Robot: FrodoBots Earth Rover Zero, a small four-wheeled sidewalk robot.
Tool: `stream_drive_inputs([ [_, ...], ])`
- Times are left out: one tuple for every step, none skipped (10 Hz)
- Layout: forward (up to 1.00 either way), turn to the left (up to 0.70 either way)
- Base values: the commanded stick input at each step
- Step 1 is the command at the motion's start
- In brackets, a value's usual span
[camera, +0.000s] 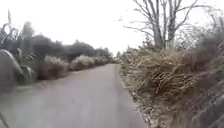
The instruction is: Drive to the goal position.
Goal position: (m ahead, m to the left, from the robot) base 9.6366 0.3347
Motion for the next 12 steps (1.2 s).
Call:
stream_drive_inputs([
  [1.0,0.0],
  [1.0,0.0],
  [1.0,0.0],
  [1.0,0.0],
  [1.0,0.0],
  [1.0,0.0],
  [1.0,0.0],
  [1.0,0.0],
  [1.0,0.0],
  [1.0,0.0],
  [1.0,0.0],
  [1.0,0.0],
])
